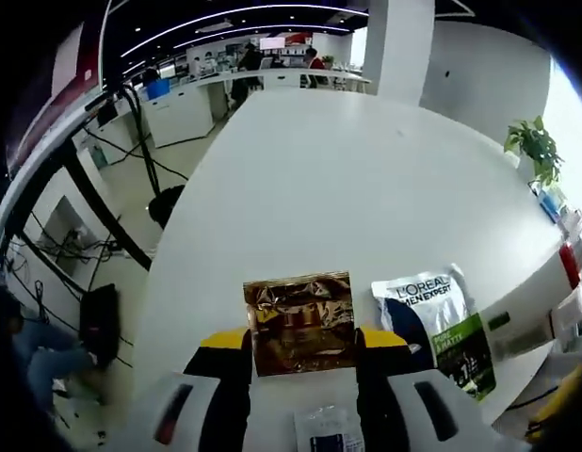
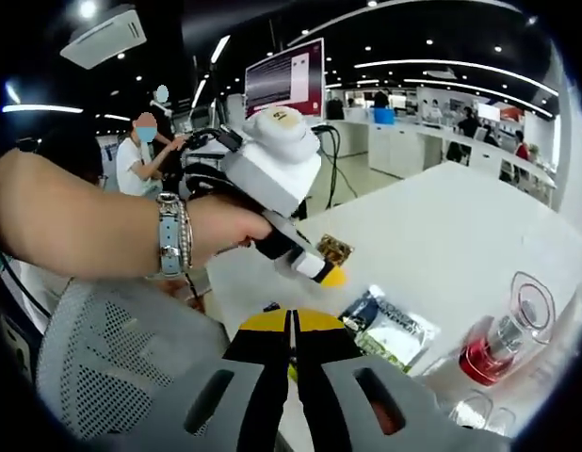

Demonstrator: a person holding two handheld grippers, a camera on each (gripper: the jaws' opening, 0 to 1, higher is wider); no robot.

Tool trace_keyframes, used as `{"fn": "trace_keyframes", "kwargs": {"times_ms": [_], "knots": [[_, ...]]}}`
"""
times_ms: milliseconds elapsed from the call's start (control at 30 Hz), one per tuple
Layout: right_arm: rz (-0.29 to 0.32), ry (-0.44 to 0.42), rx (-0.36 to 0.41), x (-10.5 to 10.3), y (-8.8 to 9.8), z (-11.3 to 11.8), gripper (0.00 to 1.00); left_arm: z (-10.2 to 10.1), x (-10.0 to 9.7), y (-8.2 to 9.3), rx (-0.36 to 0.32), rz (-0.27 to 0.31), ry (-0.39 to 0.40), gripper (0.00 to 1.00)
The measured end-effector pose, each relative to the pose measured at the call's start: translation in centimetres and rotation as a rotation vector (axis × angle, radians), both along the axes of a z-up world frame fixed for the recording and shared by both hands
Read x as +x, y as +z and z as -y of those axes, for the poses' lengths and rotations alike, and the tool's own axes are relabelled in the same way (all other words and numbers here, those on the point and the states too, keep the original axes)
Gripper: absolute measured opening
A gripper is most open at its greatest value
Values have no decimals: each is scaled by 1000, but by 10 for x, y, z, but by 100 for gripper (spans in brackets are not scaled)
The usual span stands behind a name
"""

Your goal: Arrange the skincare products in the storage area until every visible bottle or jar stands upright without overlapping.

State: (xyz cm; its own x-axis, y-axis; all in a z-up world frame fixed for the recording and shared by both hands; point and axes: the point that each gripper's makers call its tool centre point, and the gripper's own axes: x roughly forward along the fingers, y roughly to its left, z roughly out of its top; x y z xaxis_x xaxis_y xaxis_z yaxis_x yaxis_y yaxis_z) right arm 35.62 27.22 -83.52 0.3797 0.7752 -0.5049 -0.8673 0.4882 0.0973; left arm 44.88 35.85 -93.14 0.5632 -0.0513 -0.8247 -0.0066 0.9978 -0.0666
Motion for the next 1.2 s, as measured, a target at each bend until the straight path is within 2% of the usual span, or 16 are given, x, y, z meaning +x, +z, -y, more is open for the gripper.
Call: {"fn": "trace_keyframes", "kwargs": {"times_ms": [200, 400, 633, 1200], "knots": [[-5, -12, 3, 3, 1, 3, 1, 9, 4, -11, 28, -62, -45, 45], [-7, -17, 3, 5, 1, 3, 1, 14, 4, -16, 25, -119, -54, 45], [7, -35, -5, 9, 1, 6, 1, 10, 5, -16, 33, -127, -46, 45], [20, -35, -26, 11, 0, 9, 1, 9, 5, -17, 39, -195, -56, 45]]}}
